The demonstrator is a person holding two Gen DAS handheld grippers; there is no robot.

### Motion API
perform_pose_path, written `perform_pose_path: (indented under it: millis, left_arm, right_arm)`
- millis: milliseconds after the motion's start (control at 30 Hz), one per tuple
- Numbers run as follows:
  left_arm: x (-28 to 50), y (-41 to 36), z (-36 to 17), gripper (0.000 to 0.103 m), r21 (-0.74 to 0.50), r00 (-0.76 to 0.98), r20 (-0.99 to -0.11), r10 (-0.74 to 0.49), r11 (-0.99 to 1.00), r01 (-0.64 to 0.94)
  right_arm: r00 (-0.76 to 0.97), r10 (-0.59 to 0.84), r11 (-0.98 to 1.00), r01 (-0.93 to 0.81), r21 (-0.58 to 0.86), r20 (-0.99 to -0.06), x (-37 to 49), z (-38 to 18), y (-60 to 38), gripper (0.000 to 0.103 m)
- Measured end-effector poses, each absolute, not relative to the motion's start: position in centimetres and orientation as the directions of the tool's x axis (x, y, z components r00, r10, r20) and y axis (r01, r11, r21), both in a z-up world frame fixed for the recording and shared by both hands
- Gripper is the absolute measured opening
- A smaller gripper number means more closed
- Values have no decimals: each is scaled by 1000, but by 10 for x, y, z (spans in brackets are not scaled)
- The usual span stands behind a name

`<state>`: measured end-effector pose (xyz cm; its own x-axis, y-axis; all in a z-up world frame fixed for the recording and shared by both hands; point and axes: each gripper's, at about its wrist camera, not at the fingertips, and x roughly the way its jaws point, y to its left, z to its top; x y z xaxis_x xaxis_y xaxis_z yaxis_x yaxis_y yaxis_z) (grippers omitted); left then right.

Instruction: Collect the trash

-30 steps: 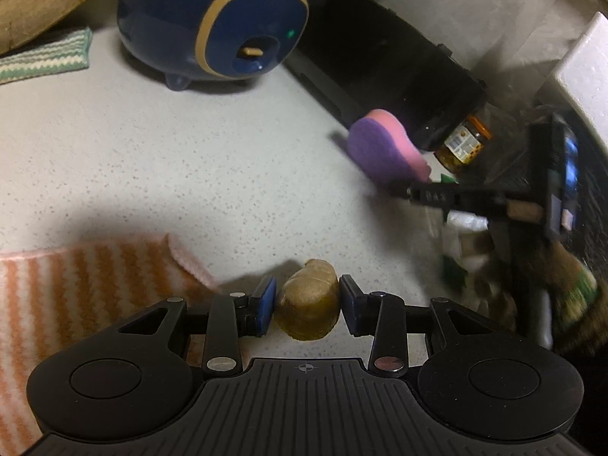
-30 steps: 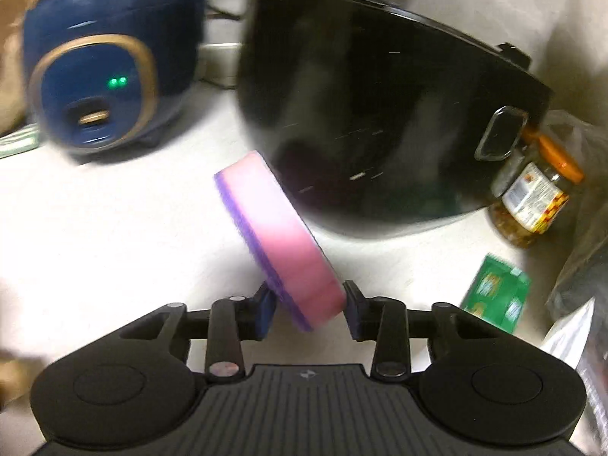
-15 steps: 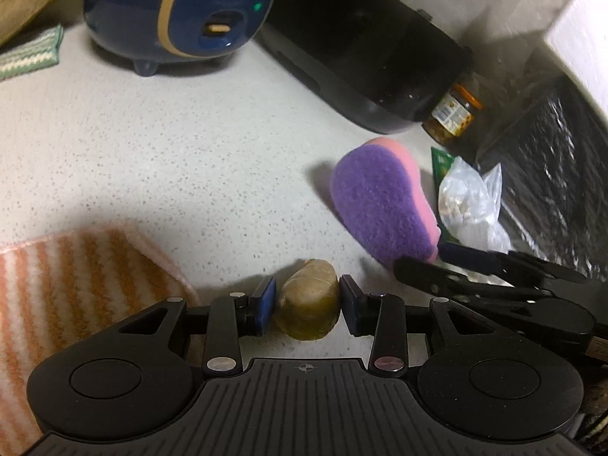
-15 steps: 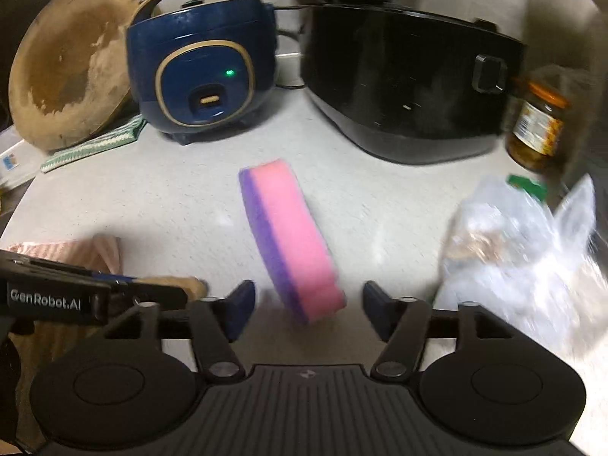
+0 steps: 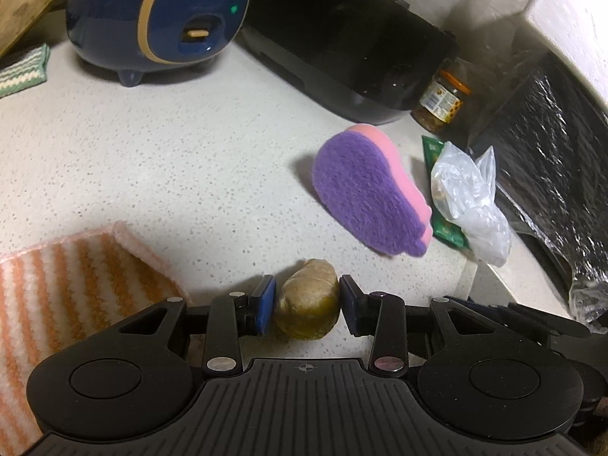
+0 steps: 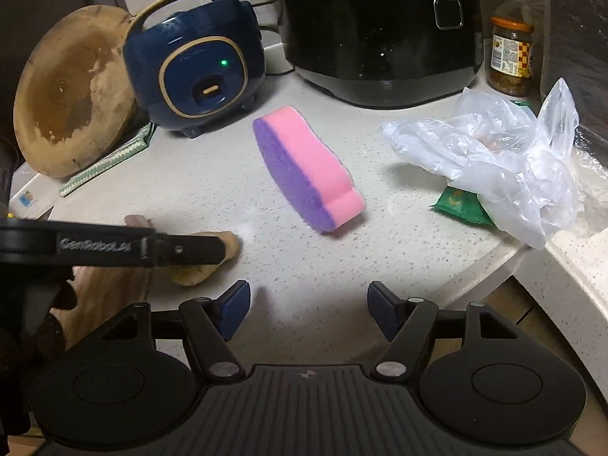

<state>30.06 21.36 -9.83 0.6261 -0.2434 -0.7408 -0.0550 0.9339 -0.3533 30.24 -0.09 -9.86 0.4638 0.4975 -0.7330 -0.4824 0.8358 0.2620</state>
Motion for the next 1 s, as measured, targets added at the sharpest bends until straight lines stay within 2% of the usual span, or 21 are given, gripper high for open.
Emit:
perform_pose_path:
  millis: [100, 233, 400, 633, 867, 1000]
  left_arm:
    - [299, 212, -99, 42, -352, 627, -737, -251, 935, -39]
    - [297, 211, -100, 41, -358, 638, -726, -256, 933, -33]
    - [295, 212, -101, 41, -361, 643, -720, -260, 932, -28]
    - [291, 210, -100, 41, -355, 642, -718, -269, 935, -7]
    - [287, 208, -99, 43, -325, 634, -728, -260, 946, 15]
    - [287, 206, -99, 43, -309, 633, -731, -253, 951, 23]
  right_arm:
    - [523, 452, 861, -468, 200, -723, 294, -96, -3, 70]
    - [604, 378, 898, -425, 118, -702, 284, -92, -9, 79]
    - [644, 349, 917, -384, 106, -680, 277, -86, -27, 83]
    - [635, 365, 914, -385, 130, -681, 281, -88, -33, 84]
    - [644, 444, 875, -462, 146, -623, 308, -70, -11, 84]
    - [598, 454, 860, -488, 150, -661, 343, -74, 17, 84]
